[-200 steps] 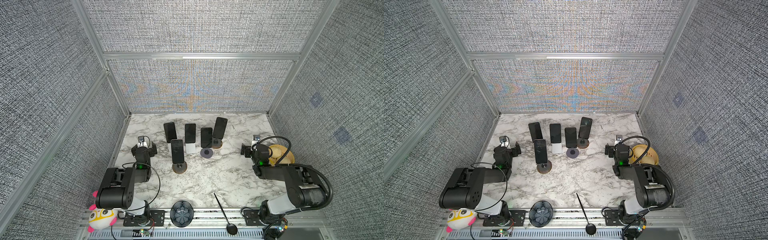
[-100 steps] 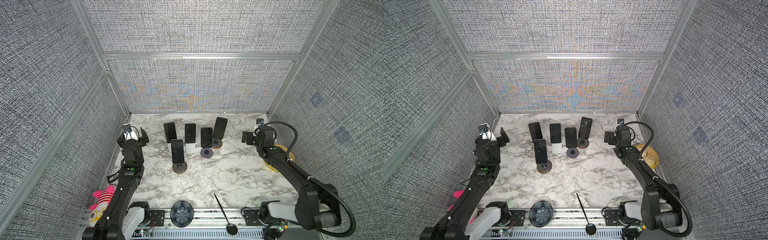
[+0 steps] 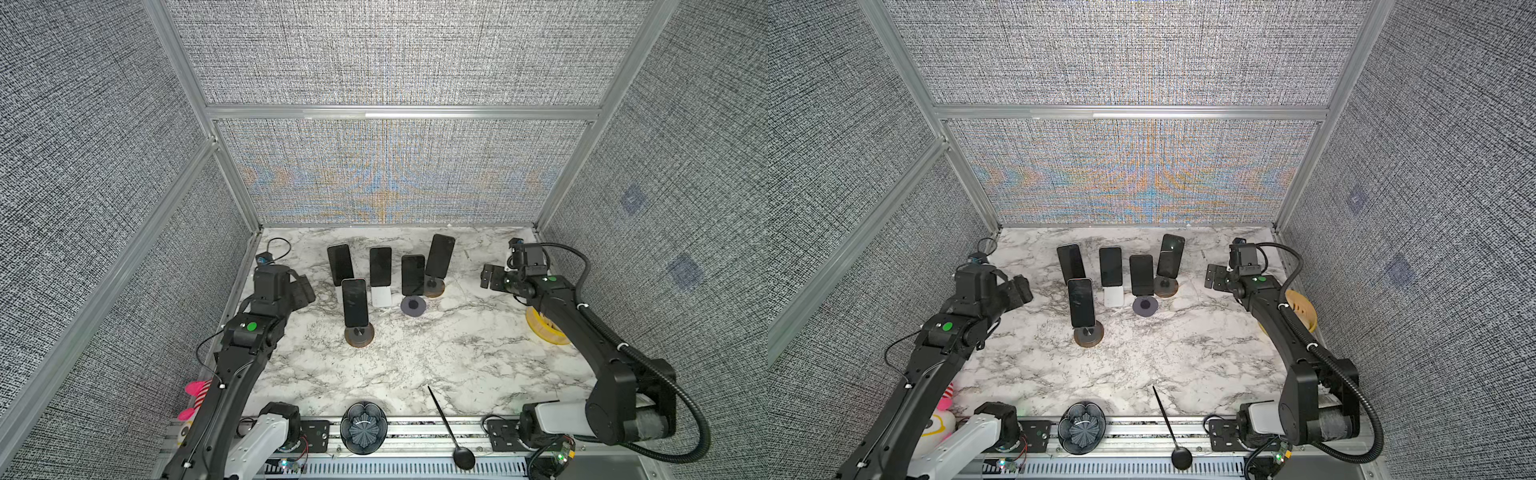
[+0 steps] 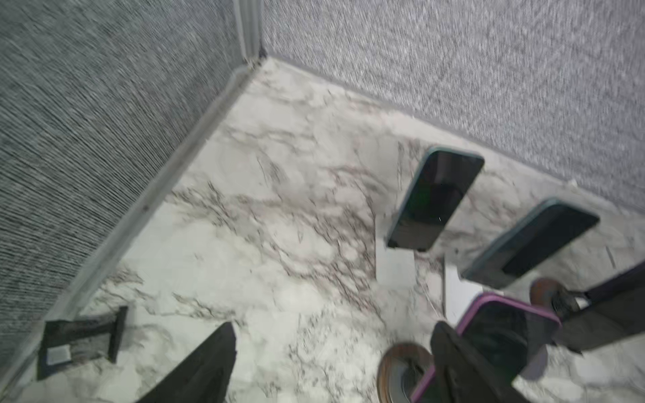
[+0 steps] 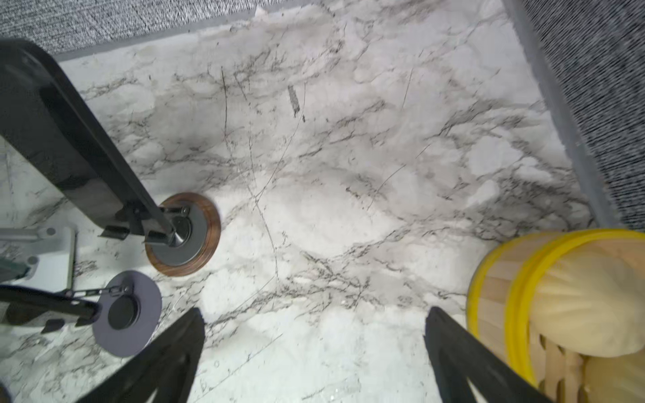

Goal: Remove the phone from the phone stand

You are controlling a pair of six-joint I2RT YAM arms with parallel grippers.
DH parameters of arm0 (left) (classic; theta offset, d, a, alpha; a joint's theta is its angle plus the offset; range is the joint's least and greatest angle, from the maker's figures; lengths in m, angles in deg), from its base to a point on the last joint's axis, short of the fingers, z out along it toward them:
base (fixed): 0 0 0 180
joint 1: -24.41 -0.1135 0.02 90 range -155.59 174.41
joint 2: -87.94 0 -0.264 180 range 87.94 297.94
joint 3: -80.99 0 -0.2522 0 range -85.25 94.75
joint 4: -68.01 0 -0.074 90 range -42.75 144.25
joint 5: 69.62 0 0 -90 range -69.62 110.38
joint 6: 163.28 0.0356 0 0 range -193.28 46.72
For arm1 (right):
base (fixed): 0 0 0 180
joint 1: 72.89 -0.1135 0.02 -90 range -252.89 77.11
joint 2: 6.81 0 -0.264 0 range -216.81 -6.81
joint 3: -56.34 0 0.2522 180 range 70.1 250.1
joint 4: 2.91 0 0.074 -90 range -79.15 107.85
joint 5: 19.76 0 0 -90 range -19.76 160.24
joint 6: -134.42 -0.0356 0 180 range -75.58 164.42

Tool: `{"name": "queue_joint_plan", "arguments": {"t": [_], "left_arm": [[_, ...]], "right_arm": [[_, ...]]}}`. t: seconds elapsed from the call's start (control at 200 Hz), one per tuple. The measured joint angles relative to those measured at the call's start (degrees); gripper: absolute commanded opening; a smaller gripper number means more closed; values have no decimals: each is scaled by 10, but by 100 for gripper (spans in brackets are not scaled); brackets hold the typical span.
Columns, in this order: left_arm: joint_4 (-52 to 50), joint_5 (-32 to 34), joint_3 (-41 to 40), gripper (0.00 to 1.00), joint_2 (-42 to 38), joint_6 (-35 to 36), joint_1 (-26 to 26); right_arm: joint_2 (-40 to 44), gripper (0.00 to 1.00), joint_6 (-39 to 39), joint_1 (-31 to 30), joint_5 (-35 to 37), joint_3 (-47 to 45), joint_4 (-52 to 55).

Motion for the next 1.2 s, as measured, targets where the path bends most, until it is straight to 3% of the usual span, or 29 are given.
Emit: {"name": "queue_joint_plan", "arguments": {"t": [0.265,0.425,0.595,0.785,0.91,1.195], "left_arm": [[-28,11,16,99,72,-68,128],[-19,9,30,99,125,-90,170],[11,-23,35,99,164,-89,187],[41,-51,30,99,203,-81,191],[45,-51,39,99,224,-74,193],[47,-46,39,99,250,-70,193]], "right_arm": [[7,97,-5,-8,-65,-19,33],[9,96,8,-23,-178,-45,47],[0,86,11,-77,-323,-79,24],[-37,73,-24,-164,-417,-118,-71],[-64,67,-57,-214,-443,-131,-144],[-138,37,-82,-327,-429,-122,-267]]}}
